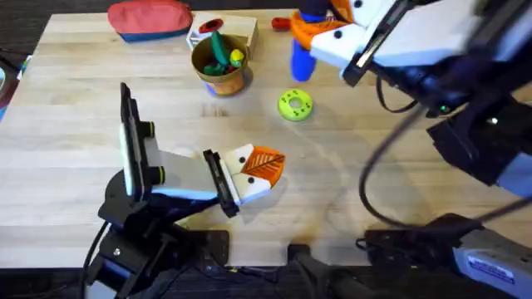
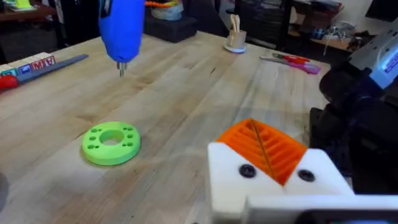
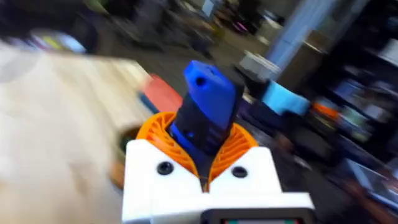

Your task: Pick up the gripper from the table and insert it into the empty holder that is missing its gripper. Then pick up a screw, insert it into the mounting hole, and use the screwdriver to tighten it. Finally, clean up the table by picking up the vegetable and placing it into the bucket.

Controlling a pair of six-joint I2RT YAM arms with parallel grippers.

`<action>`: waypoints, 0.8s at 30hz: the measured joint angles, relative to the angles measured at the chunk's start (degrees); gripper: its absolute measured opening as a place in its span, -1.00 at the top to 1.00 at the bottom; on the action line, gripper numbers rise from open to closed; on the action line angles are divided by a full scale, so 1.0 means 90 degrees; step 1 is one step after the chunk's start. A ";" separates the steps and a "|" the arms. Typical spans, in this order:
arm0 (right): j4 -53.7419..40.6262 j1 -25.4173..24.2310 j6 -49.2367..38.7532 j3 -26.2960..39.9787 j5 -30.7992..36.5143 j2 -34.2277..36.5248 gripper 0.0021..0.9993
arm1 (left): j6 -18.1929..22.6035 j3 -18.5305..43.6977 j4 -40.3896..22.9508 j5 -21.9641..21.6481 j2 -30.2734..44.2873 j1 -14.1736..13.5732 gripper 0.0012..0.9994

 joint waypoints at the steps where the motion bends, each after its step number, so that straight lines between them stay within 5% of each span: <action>1: -0.0082 -0.0199 -0.0361 0.0000 0.0146 0.0110 0.99 | 0.0001 0.0000 0.0000 0.0000 0.0001 0.0000 0.99; 7: -0.0431 -0.0964 -0.2769 0.0000 0.1379 0.0963 0.99 | 0.0000 0.0000 0.0000 0.0000 0.0002 0.0000 0.99; 14: -0.0539 -0.1149 -0.5066 0.0000 0.2695 0.2414 0.99 | 0.0000 0.0000 0.0000 0.0000 0.0000 0.0000 0.99; 24: -0.0917 -0.1053 -0.6129 0.0033 0.3121 0.3490 0.99 | 0.0000 0.0000 0.0000 0.0000 0.0000 0.0000 0.99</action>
